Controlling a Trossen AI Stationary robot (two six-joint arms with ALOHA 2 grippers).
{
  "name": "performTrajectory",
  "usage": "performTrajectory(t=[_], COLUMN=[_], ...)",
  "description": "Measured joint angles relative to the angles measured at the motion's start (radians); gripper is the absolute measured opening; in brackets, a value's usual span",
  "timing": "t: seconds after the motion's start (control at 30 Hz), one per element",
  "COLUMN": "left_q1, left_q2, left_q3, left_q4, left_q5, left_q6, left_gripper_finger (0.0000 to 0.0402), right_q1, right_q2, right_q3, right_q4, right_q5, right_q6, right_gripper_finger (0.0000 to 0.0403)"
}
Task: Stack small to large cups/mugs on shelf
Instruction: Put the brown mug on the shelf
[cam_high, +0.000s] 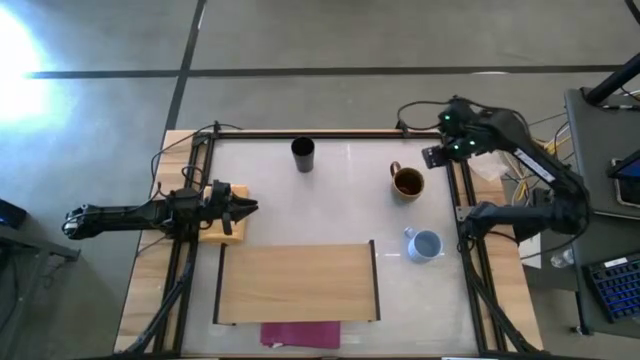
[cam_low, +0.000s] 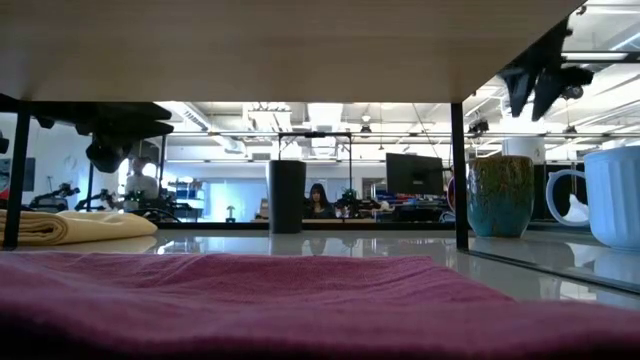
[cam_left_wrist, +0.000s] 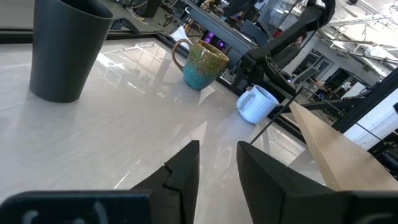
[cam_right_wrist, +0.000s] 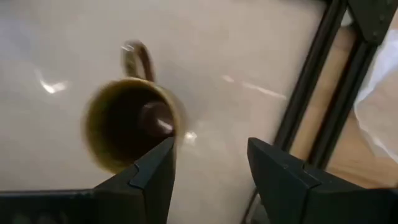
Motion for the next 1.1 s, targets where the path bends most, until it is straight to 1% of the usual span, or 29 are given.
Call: performTrajectory(t=[0.1, 0.2, 0.37, 0.63, 0.83, 1.0, 1.1], left_q1=[0.0, 0.0, 0.0, 0.0, 0.0, 0.0, 0.0], left_q2=[0.0, 0.0, 0.0, 0.0, 0.0, 0.0, 0.0], left_q3=[0.0, 0.0, 0.0, 0.0, 0.0, 0.0, 0.0], left_q4=[0.0, 0.0, 0.0, 0.0, 0.0, 0.0, 0.0], left_q5=[0.0, 0.0, 0.0, 0.0, 0.0, 0.0, 0.0], left_q6=[0.0, 0.0, 0.0, 0.0, 0.0, 0.0, 0.0], left_gripper_finger=[0.0093, 0.0093, 0.0093, 0.0093, 0.0093, 0.0093, 0.0093], right_q1=[0.002, 0.01, 0.03, 0.06, 0.078, 0.078, 0.078], right_q2=[0.047, 0.086, 0.113, 0.112, 0.113, 0.111, 0.1], right_q3=[-0.04, -0.09, -0.139, -0.215, -0.27, -0.274, -0.254], right_q4=[0.012, 0.071, 0.132, 0.233, 0.288, 0.293, 0.278], right_q5=[-0.002, -0.016, -0.023, -0.075, -0.066, -0.063, -0.063], right_q6=[-0.034, -0.045, -0.059, -0.042, -0.024, -0.021, -0.014], right_gripper_finger=[0.0192, 0.0192, 0.0192, 0.0192, 0.0192, 0.0192, 0.0192])
